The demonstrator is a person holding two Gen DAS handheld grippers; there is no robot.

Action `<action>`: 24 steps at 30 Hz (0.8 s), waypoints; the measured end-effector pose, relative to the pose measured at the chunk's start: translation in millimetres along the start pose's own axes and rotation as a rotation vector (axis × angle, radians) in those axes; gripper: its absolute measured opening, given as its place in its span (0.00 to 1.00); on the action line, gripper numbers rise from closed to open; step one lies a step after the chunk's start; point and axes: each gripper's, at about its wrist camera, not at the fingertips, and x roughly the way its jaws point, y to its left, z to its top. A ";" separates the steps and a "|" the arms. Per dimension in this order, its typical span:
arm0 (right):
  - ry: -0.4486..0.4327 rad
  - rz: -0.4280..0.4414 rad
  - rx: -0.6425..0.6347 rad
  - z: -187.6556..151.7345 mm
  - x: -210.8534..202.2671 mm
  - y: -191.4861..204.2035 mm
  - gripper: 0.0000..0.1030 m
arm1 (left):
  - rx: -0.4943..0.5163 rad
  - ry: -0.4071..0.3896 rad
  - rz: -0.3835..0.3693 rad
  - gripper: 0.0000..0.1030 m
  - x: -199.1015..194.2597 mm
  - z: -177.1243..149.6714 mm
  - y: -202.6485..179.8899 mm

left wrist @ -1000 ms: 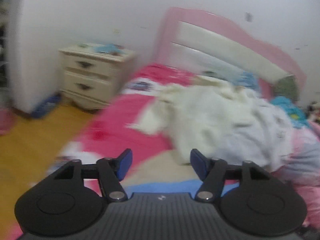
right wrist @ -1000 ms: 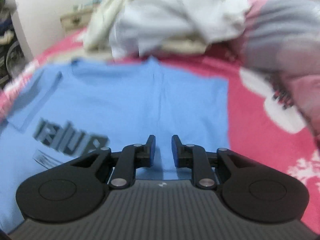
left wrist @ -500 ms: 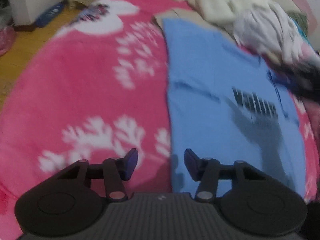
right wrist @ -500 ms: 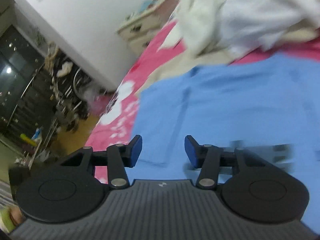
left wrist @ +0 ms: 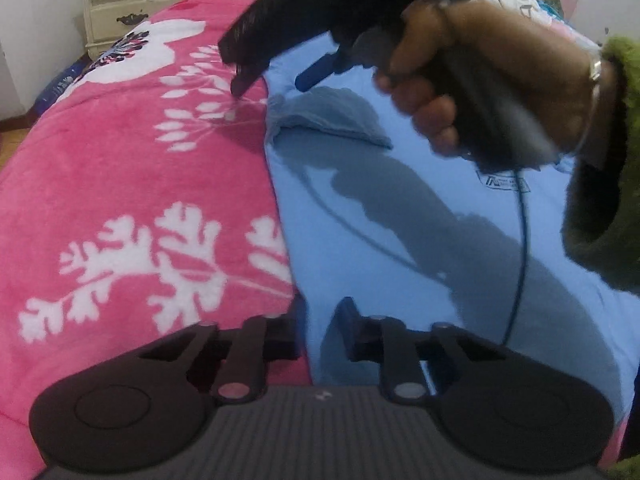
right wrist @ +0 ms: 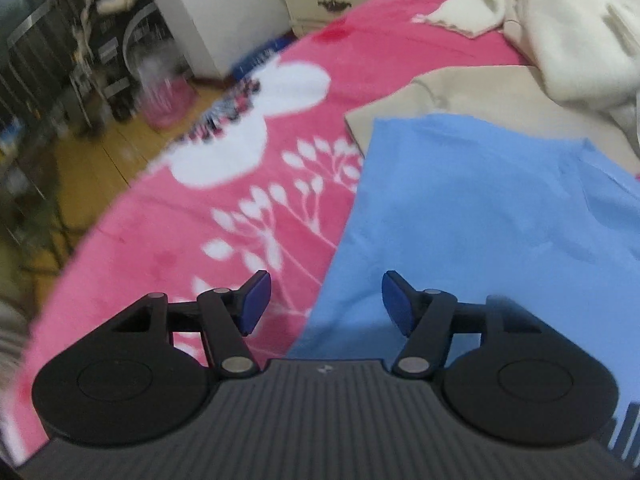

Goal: Fold clothes

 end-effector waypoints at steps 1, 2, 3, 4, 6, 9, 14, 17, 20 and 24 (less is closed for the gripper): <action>-0.002 -0.011 -0.015 -2.2 2.3 0.1 0.57 | -0.006 -0.005 -0.008 0.05 0.3 0.0 0.4; -0.009 -0.018 -0.019 -3.6 2.7 -1.2 0.55 | -0.011 -0.010 -0.017 0.03 0.5 0.0 0.7; -0.015 -0.026 -0.021 -4.5 2.5 -2.5 0.44 | -0.002 -0.017 -0.025 0.03 0.1 0.0 -0.3; -0.020 -0.038 -0.025 -4.9 1.7 -4.1 0.31 | 0.011 -0.025 -0.031 0.03 -0.5 0.1 -1.8; -0.027 -0.045 -0.017 -5.0 -1.6 -11.4 0.14 | 0.051 -0.047 -0.048 0.02 -4.0 0.7 -7.1; -0.035 -0.006 0.037 -1.8 -2.2 -26.0 0.05 | 0.112 -0.086 -0.055 0.02 -13.6 3.0 -17.5; -0.093 0.067 0.140 -3.0 -24.8 -55.2 0.05 | 0.155 -0.134 -0.094 0.02 -29.8 11.7 -30.7; -0.118 0.094 0.184 -4.8 -39.4 -72.1 0.05 | 0.159 -0.141 -0.140 0.02 -35.4 20.4 -38.0; -0.140 0.104 0.197 -7.7 -53.4 -87.3 0.05 | 0.163 -0.137 -0.193 0.03 -37.1 29.8 -48.8; -0.165 0.088 0.207 -12.8 -73.6 -111.6 0.04 | 0.199 -0.137 -0.253 0.03 -37.0 41.0 -71.1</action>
